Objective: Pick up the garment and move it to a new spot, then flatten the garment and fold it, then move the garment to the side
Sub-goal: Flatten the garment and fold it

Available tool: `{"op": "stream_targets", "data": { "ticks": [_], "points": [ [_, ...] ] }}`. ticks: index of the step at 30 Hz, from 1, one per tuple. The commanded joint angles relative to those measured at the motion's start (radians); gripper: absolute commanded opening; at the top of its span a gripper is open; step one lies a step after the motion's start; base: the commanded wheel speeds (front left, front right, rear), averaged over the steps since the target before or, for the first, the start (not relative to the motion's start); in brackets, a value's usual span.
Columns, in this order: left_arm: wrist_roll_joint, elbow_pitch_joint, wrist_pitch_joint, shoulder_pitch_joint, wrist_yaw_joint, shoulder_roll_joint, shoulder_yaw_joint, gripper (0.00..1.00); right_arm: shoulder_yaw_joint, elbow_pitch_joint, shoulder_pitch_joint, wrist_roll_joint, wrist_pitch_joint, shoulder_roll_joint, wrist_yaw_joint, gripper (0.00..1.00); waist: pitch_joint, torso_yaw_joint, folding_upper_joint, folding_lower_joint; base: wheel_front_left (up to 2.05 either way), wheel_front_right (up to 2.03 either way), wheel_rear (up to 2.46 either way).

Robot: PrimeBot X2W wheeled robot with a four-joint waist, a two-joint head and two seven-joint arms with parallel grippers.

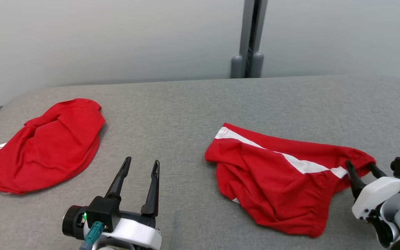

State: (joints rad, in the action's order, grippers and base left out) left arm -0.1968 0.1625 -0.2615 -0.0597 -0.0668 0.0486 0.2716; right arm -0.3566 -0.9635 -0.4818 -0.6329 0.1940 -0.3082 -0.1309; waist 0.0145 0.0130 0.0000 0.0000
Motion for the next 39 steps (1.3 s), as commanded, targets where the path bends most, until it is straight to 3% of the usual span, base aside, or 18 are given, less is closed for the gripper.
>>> {"op": "stream_targets", "data": {
  "ticks": [1, 12, 19, 28, 35, 39],
  "points": [
    [0.001, 0.000, -0.003, -0.013, 0.001, 0.003, -0.004, 1.00, -0.008, -0.007, -0.006, -0.008, -0.001, -0.005, 0.000, 1.00, 0.002, -0.018, 0.0000, 0.0000, 0.00, 0.00, 0.00],
    [-0.009, -0.011, -0.003, -0.030, -0.012, 0.004, -0.006, 1.00, -0.020, 0.013, -0.030, -0.003, 0.049, 0.006, 0.000, 1.00, -0.004, -0.077, 0.0000, 0.0000, 0.00, 0.00, 0.00],
    [-0.028, -0.024, -0.003, -0.034, -0.021, 0.003, -0.017, 1.00, 0.052, 0.219, 0.029, 0.064, 0.074, 0.020, 0.000, 1.00, -0.006, -0.106, 0.0000, 0.0000, 0.00, 0.00, 0.00],
    [-0.048, -0.031, -0.003, -0.041, -0.025, 0.004, -0.025, 1.00, 0.182, 0.534, 0.219, 0.180, 0.072, 0.123, 0.000, 1.00, 0.001, -0.126, 0.0000, 0.0000, 0.00, 0.00, 0.00],
    [-0.052, -0.024, -0.003, -0.038, -0.025, 0.004, -0.035, 1.00, 0.204, 0.591, 0.280, 0.230, 0.072, 0.162, 0.000, 1.00, 0.005, -0.137, 0.0000, 0.0000, 0.00, 0.00, 0.00],
    [-0.053, -0.021, -0.003, -0.040, -0.023, 0.004, -0.029, 1.00, 0.221, 0.567, 0.286, 0.195, 0.073, 0.174, 0.000, 1.00, 0.010, -0.141, 0.0000, 0.0000, 0.00, 0.00, 0.00]
  ]
}}
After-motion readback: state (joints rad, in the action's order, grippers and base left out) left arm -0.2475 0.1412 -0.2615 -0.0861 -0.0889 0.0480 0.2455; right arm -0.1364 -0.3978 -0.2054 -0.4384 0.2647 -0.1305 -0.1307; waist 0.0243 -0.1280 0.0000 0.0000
